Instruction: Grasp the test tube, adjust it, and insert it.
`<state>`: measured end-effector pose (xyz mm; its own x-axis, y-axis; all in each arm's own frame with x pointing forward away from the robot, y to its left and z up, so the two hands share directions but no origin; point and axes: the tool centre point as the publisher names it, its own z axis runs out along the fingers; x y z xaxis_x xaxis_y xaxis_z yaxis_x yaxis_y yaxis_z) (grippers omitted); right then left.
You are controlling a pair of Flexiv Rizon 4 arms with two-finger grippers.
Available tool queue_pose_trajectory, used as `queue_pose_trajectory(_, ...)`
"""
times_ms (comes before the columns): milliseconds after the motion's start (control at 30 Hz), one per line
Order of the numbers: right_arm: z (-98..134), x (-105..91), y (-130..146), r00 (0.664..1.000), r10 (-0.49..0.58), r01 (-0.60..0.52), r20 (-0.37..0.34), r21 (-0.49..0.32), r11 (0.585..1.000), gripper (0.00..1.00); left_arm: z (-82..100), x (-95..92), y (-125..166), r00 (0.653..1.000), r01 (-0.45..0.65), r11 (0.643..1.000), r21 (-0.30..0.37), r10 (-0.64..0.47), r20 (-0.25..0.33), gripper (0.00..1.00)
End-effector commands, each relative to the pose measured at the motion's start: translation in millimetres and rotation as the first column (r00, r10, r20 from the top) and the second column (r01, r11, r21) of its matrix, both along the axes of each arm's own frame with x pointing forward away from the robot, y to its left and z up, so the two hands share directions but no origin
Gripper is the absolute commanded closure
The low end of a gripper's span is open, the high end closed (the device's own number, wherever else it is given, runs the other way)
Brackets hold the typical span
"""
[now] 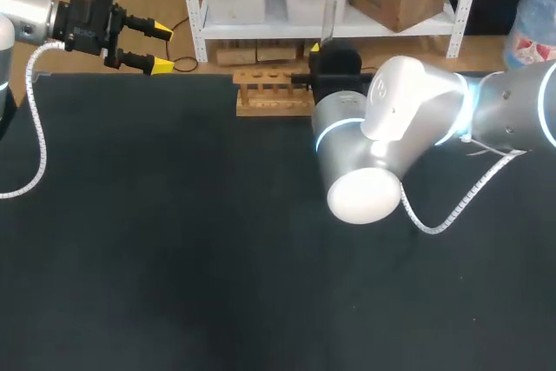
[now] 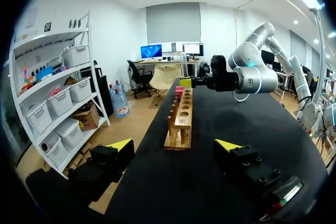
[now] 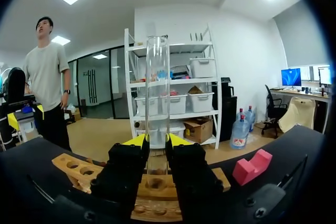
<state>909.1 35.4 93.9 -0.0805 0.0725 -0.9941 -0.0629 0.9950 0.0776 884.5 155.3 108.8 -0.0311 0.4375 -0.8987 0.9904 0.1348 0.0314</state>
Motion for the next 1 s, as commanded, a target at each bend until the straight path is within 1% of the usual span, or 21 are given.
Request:
queue_pose_trajectory(33,-2.8,1.9,-1.1,0.968,0.249,-0.249,0.025,0.022,0.968,1.00,-0.5,-0.6,-0.1,1.000,-0.001,1.000,0.000,0.001,0.002,0.00)
queue_pose_trajectory(800,-11.3,0.0,-4.3,0.970,0.244,-0.244,0.005,0.034,0.969,1.00,-0.5,-0.6,-0.1,1.000,-0.001,1.000,0.000,0.001,0.002,0.00)
queue_pose_trajectory(833,-11.5,-0.2,-4.2,0.970,0.244,-0.244,0.004,0.034,0.969,0.85,-0.5,-0.6,-0.1,1.000,-0.001,1.000,0.000,0.001,0.002,0.00)
queue_pose_trajectory(867,-11.7,-0.5,-4.1,0.970,0.245,-0.245,0.002,0.033,0.969,0.80,-0.5,-0.6,-0.1,1.000,-0.001,1.000,0.000,0.001,0.002,0.00)
queue_pose_trajectory(933,-11.9,-0.9,-4.0,0.969,0.245,-0.245,0.001,0.033,0.969,0.79,-0.5,-0.6,-0.1,1.000,-0.001,1.000,0.000,0.001,0.002,0.00)
queue_pose_trajectory(967,-11.8,-1.2,-4.0,0.969,0.246,-0.246,0.001,0.034,0.969,0.74,-0.5,-0.6,-0.1,1.000,-0.001,1.000,0.000,0.001,0.002,0.00)
queue_pose_trajectory(1000,-11.7,-1.5,-4.0,0.969,0.245,-0.245,0.001,0.034,0.969,0.73,-0.5,-0.6,-0.1,1.000,-0.001,1.000,0.000,0.001,0.002,0.00)
